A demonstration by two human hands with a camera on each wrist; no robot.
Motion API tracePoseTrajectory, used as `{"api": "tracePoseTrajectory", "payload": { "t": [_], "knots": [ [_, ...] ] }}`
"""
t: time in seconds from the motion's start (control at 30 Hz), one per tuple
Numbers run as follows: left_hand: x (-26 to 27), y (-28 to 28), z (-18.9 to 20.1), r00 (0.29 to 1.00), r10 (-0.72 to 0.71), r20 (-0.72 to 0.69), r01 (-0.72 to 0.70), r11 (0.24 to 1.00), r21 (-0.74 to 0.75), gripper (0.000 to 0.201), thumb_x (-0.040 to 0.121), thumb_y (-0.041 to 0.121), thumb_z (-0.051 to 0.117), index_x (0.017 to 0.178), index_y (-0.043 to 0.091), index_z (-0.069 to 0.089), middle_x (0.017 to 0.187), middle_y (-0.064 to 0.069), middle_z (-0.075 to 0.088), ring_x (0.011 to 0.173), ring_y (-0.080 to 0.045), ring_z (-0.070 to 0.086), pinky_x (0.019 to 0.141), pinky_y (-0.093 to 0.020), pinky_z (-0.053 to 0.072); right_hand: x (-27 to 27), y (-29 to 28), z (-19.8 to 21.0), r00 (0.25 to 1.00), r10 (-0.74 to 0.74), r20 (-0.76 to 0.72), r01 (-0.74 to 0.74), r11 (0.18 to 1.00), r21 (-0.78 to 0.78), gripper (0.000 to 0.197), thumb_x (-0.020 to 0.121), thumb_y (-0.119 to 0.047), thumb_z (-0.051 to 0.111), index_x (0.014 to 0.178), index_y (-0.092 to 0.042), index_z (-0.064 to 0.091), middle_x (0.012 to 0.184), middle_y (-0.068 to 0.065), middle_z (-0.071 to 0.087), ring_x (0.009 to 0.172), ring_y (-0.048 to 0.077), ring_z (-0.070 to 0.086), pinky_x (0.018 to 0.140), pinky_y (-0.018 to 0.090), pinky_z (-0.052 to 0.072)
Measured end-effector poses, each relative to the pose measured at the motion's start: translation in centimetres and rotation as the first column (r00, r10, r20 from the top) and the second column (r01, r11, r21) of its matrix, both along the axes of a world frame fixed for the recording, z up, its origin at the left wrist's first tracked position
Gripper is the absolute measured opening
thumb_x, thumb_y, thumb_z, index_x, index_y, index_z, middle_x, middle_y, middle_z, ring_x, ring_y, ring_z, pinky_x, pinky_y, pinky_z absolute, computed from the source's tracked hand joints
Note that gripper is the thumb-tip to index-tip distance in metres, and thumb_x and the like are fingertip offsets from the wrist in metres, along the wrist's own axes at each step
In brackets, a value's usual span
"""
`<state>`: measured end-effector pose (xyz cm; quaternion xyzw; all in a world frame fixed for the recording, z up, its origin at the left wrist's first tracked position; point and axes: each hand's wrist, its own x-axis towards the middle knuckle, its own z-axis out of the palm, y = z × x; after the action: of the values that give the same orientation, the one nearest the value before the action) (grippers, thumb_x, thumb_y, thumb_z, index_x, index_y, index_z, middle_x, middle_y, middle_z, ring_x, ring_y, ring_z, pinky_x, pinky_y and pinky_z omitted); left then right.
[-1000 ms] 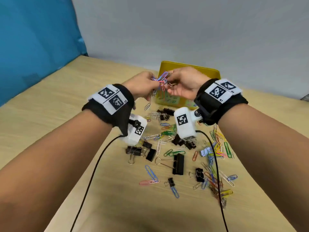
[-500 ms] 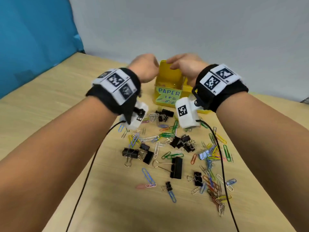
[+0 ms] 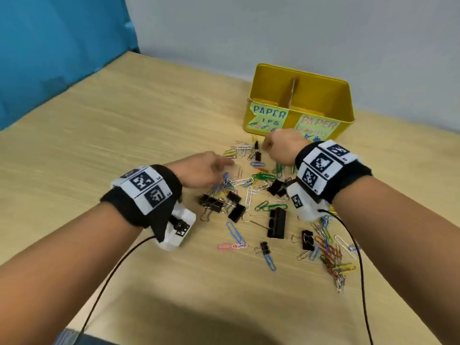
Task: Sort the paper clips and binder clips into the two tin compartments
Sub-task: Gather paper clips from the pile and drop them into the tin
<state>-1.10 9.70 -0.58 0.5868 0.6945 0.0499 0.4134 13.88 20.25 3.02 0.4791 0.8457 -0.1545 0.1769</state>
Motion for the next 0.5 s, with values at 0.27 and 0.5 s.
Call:
{"api": "tracePoseTrajectory", "payload": {
  "t": [0.27,0.5],
  "knots": [
    [3.2,3.4,0.6,0.969,-0.018,-0.248,0.035,0.998,0.061,0.066,0.088,0.001,0.041,0.147,0.027,0.027,0.140,-0.015,0.031,0.131,-0.035,0.028,0.111,-0.048,0.032,1.7,-0.1,-0.3,0.998,0.063,-0.019,-0.063,0.997,-0.041,0.056,0.091,0.006,0.037,0.137,-0.024,0.050,0.143,0.005,0.045,0.128,0.024,0.047,0.103,0.032,0.041],
    [4.9,3.5,0.3,0.994,-0.031,-0.107,0.041,0.994,0.098,0.052,0.088,-0.005,0.037,0.133,0.015,0.052,0.140,-0.010,0.043,0.129,-0.027,0.043,0.107,-0.032,0.038,3.5,1.4,-0.2,0.962,-0.216,-0.166,0.231,0.970,0.075,0.033,0.090,0.002,0.042,0.118,-0.004,0.059,0.125,0.015,0.058,0.114,0.031,0.056,0.089,0.034,0.046]
  ]
}}
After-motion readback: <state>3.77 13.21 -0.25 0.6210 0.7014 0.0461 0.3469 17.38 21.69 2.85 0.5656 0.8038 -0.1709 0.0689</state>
